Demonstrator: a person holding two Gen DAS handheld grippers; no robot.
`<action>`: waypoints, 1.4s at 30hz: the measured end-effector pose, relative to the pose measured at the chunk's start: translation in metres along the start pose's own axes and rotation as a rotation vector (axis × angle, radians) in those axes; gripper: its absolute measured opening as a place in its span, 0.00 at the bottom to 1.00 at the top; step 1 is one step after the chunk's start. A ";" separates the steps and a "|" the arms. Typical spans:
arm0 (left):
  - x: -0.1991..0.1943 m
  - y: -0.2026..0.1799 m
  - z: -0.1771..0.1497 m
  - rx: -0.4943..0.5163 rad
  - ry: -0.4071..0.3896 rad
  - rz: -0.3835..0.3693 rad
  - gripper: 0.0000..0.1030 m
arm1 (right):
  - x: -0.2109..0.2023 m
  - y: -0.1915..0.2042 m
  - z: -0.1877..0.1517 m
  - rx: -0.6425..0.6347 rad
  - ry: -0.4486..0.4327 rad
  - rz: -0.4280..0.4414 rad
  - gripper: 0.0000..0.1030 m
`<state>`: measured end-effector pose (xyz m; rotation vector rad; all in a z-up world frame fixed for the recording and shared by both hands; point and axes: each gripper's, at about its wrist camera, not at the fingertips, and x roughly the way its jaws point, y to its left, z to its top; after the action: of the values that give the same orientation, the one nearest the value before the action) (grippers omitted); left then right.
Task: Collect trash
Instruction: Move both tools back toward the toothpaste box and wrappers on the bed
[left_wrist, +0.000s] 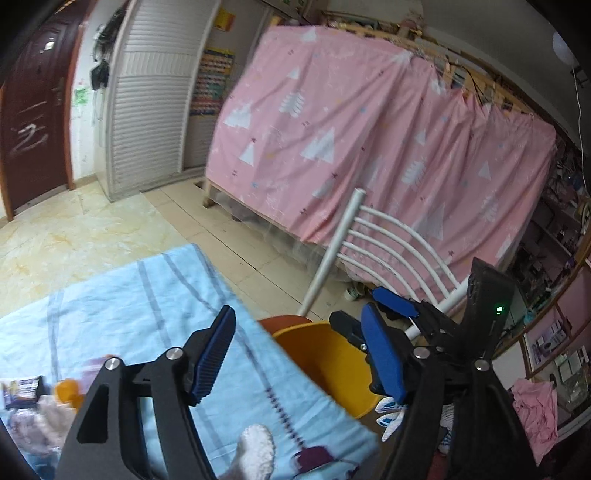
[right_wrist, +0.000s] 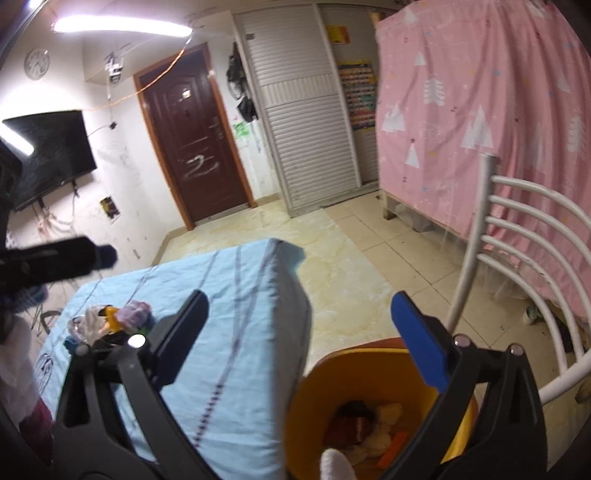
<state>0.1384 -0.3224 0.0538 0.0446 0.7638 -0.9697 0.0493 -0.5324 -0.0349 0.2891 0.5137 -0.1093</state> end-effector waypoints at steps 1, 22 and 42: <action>-0.007 0.005 0.000 0.000 -0.009 0.012 0.63 | 0.004 0.011 0.002 -0.018 0.007 0.010 0.93; -0.100 0.193 -0.027 -0.081 -0.015 0.390 0.75 | 0.086 0.164 -0.001 -0.240 0.191 0.149 0.94; -0.054 0.265 -0.073 -0.064 0.185 0.542 0.77 | 0.142 0.218 -0.030 -0.383 0.371 0.148 0.94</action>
<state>0.2795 -0.1014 -0.0452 0.2746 0.8916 -0.4275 0.1963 -0.3199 -0.0767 -0.0314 0.8638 0.1903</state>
